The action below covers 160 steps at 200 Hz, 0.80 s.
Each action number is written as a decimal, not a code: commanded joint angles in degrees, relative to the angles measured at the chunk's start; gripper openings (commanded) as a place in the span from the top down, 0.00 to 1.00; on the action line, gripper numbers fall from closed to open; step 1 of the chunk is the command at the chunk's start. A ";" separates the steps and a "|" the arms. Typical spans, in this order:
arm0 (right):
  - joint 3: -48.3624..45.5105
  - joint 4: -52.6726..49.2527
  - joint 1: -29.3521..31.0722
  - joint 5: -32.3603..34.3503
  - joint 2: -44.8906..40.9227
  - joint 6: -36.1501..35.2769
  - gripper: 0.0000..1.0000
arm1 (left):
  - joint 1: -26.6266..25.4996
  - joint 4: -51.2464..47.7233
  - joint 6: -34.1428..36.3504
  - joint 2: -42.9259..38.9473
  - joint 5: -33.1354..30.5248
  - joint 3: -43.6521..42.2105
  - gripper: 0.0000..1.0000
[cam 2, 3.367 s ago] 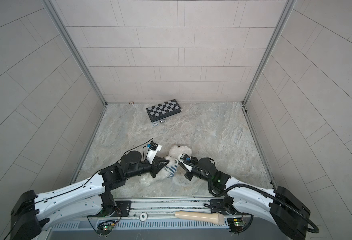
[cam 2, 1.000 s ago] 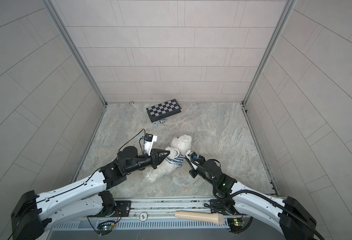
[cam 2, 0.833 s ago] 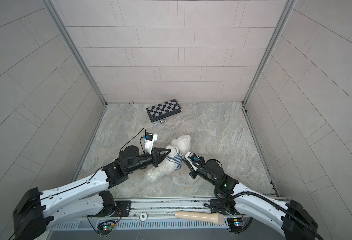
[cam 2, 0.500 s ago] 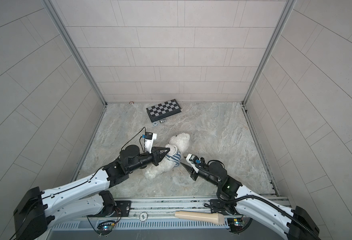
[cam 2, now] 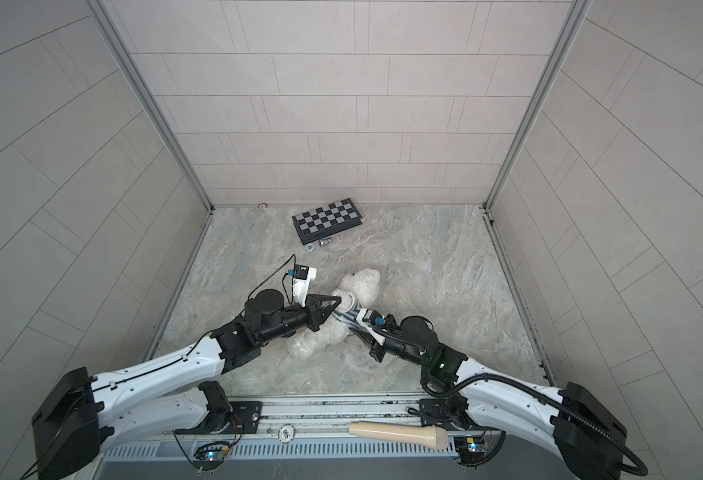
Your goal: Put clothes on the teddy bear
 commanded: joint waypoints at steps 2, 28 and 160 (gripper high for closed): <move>1.74 1.38 0.32 1.43 0.66 -1.44 0.79 | 0.24 5.27 -0.59 -0.40 0.48 0.24 1.00; 2.10 0.87 0.41 0.96 1.11 -1.53 0.84 | 0.25 6.56 -1.29 -0.24 1.02 -0.23 1.00; 0.82 0.14 4.98 -9.10 2.96 -2.86 1.00 | 1.15 6.96 -3.58 0.22 -5.39 -0.34 1.00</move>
